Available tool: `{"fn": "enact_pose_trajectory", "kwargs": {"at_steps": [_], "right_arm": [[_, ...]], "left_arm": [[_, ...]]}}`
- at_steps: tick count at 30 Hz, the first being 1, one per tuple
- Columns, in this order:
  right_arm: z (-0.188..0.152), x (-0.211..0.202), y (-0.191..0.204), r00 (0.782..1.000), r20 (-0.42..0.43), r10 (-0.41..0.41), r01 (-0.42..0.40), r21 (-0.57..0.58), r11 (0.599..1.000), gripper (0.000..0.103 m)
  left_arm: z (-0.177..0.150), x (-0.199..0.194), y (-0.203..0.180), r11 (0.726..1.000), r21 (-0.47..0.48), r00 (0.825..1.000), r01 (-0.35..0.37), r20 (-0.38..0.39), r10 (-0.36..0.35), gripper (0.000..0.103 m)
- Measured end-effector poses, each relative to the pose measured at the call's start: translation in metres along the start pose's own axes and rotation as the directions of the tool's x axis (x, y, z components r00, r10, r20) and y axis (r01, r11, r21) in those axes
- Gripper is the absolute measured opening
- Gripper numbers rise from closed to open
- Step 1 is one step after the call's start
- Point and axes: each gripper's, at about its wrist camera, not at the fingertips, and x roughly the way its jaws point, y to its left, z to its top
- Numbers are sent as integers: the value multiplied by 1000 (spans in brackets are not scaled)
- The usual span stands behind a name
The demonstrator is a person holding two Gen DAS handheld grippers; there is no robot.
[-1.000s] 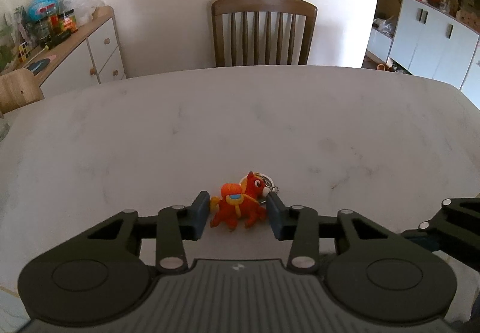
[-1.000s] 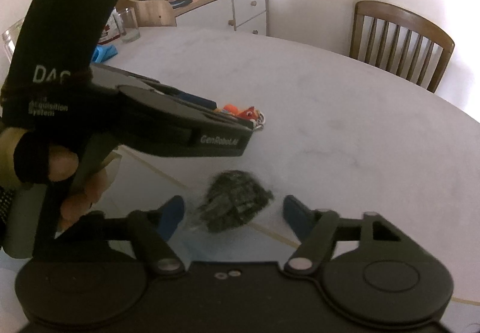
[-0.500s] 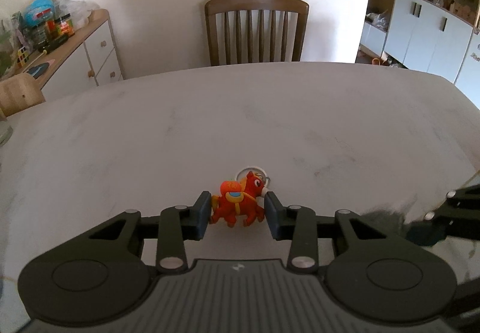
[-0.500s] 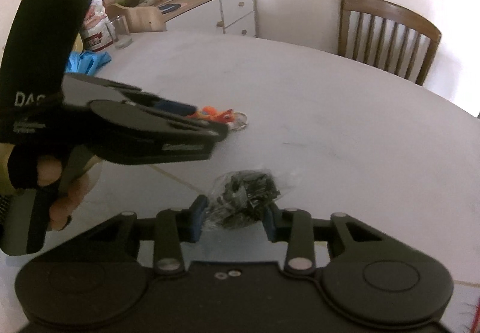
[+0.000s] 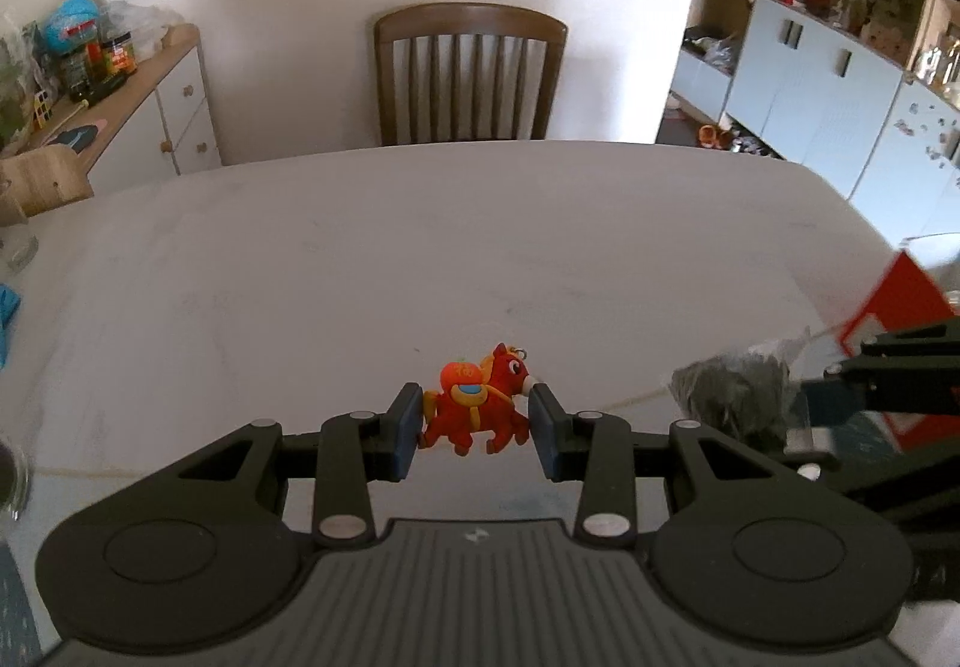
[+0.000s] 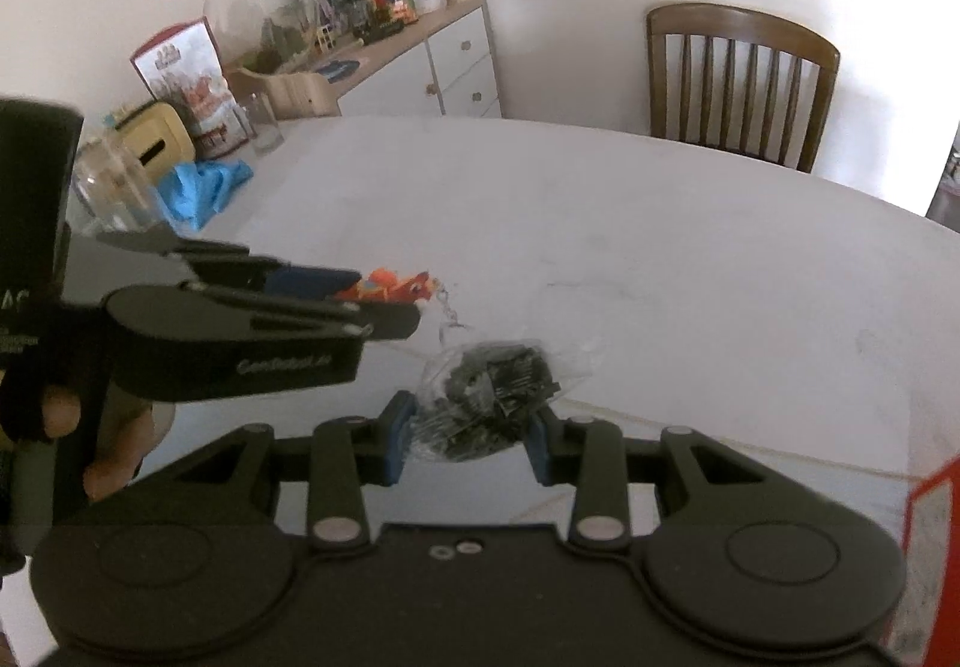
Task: Organize objects
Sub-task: 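Carry keychain with left tool into shoebox while right tool carries black bag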
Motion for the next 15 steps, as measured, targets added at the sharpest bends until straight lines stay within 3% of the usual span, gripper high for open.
{"fn": "enact_pose_trajectory", "kwargs": {"at_steps": [15], "right_arm": [[-40, -104, 20, 998, 43, -47, 46, 15, 999, 36]], "left_arm": [[-24, -86, -53, 995, 48, 996, 84, 9, -85, 38]]}}
